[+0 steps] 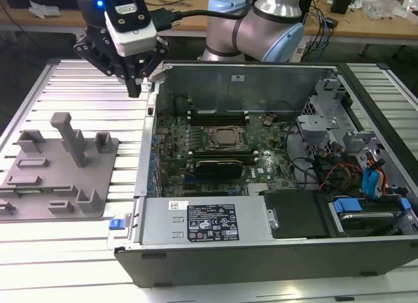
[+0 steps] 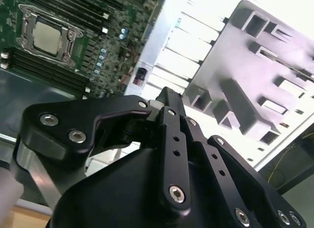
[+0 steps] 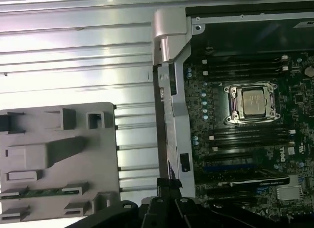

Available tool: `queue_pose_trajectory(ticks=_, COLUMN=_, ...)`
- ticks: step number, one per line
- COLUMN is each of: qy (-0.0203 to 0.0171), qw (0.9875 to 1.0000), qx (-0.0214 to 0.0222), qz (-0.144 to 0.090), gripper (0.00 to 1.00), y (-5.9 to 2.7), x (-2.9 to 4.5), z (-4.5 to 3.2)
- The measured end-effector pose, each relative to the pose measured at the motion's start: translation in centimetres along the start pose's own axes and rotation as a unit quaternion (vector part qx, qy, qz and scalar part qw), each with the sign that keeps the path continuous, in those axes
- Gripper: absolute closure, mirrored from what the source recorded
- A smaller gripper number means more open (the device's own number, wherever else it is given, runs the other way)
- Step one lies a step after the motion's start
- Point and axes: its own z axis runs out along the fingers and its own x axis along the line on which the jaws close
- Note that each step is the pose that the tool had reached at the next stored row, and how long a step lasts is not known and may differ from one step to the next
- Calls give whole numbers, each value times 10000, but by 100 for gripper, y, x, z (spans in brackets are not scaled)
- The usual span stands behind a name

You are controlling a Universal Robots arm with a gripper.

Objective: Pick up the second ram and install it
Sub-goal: 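Reach for the second ram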

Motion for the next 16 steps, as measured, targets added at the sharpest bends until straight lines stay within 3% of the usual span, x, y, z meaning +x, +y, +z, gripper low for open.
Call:
queue_pose_trajectory(ticks=4, qy=-1, qw=10000, qx=0, qz=0, gripper=92, y=-12, x=173, z=-4)
queue_pose_trajectory(ticks=7, qy=-2, qw=10000, qx=0, qz=-1, gripper=92, y=-25, x=365, z=-7)
queue_pose_trajectory(ticks=9, qy=-2, qw=10000, qx=0, qz=0, gripper=92, y=-29, x=423, z=-9)
queue_pose_trajectory(ticks=16, qy=-2, qw=10000, qx=0, qz=0, gripper=92, y=-53, x=743, z=-16)
